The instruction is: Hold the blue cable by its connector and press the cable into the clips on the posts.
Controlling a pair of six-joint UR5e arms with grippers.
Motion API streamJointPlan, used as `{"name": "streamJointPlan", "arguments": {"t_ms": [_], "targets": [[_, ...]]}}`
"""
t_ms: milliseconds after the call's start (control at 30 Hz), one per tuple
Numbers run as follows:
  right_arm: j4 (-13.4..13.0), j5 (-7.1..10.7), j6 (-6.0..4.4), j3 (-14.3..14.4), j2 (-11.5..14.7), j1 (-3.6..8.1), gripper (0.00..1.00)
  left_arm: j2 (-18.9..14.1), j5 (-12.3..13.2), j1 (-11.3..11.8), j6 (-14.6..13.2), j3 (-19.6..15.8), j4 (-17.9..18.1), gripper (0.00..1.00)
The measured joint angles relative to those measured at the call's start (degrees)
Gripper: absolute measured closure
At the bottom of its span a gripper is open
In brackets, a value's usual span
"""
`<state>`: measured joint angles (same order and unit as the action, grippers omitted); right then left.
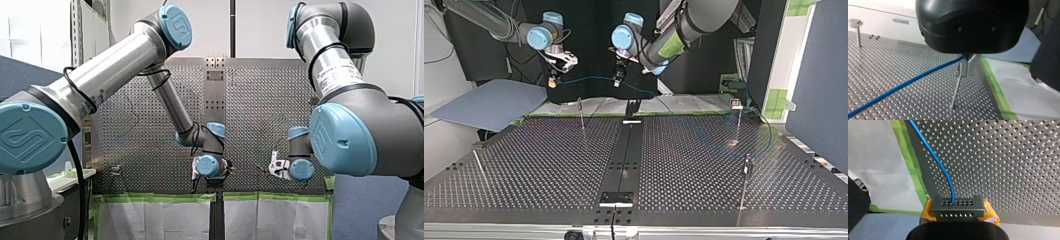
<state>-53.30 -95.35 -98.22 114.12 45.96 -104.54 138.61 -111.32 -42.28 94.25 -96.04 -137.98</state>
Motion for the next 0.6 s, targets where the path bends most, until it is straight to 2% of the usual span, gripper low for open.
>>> {"name": "streamJointPlan", "arguments": {"t_ms": [100, 367, 600], "targets": [[-0.1, 1.28, 0.64, -0.8, 0.0, 0.92, 1.00, 0.8, -0.6, -1.1, 1.1, 1.3, -0.4, 1.00], [-0.2, 5.47, 4.20, -2.5, -0.1, 3.00, 1.00, 4.9, -3.6, -5.2, 2.8, 5.5, -3.6, 1.00], [0.0, 6.99, 6.05, -4.0, -2.0, 4.05, 1.00, 8.3, -5.5, -7.3, 4.1, 9.0, -4.4, 1.00]]}}
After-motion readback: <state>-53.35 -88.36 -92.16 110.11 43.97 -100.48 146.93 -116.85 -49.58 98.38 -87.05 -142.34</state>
